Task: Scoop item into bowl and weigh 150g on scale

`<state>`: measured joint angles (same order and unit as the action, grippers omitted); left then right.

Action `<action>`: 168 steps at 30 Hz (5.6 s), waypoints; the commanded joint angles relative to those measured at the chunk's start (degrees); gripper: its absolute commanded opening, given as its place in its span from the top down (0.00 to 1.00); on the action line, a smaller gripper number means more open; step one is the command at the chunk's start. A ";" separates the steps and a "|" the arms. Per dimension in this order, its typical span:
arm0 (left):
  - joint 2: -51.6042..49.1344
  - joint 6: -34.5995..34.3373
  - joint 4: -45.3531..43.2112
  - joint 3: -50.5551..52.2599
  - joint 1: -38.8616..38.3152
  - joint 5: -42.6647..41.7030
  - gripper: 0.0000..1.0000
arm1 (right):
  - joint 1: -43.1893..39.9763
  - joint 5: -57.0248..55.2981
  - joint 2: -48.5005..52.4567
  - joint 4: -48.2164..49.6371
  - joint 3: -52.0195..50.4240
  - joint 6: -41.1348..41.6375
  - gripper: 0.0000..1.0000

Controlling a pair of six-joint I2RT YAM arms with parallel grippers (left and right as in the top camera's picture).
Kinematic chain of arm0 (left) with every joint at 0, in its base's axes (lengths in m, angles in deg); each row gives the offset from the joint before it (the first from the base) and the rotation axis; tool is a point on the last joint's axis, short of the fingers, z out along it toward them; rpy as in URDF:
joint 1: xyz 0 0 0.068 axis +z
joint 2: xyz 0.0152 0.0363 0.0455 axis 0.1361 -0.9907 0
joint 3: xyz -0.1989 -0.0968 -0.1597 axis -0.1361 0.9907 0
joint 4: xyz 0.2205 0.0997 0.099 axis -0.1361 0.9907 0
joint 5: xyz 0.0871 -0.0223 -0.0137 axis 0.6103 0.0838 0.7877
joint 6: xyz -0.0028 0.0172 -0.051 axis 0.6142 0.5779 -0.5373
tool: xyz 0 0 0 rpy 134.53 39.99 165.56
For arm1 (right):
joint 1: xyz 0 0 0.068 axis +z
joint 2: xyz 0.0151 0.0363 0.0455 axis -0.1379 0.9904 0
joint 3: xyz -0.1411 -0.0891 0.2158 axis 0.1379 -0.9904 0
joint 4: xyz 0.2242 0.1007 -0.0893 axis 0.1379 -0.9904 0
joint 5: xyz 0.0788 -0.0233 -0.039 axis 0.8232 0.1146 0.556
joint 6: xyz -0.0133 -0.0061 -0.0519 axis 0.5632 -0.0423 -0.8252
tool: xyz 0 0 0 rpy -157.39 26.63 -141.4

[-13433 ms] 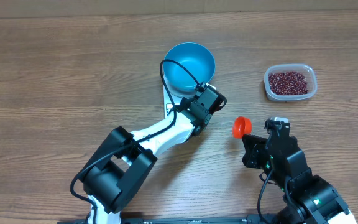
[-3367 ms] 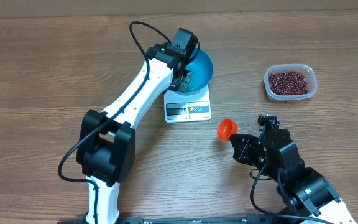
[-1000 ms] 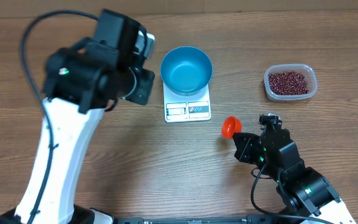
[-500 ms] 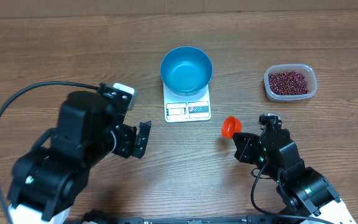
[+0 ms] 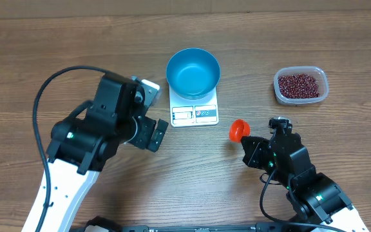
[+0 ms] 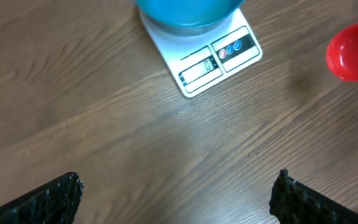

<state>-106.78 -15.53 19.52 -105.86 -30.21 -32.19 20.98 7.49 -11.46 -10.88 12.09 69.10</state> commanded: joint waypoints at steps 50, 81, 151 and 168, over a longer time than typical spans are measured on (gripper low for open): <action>0.20 6.80 -0.83 -1.88 -0.11 -4.39 0.00 | -0.15 -0.55 -0.11 -0.07 1.20 0.39 0.97; -0.20 23.41 -2.43 1.88 5.51 -11.52 0.00 | -0.15 -0.52 -0.11 -0.13 1.18 0.24 0.96; -4.46 18.78 -2.67 1.99 5.51 -11.08 0.00 | -0.15 -0.50 -0.11 -0.68 1.20 0.24 0.96; -4.44 20.98 -3.65 1.99 5.49 -10.69 0.00 | -0.15 -0.52 -0.11 -0.68 1.18 0.22 0.96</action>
<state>-111.50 4.68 16.39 -104.05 -24.97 -42.36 20.98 7.49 -11.46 -11.56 12.09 69.32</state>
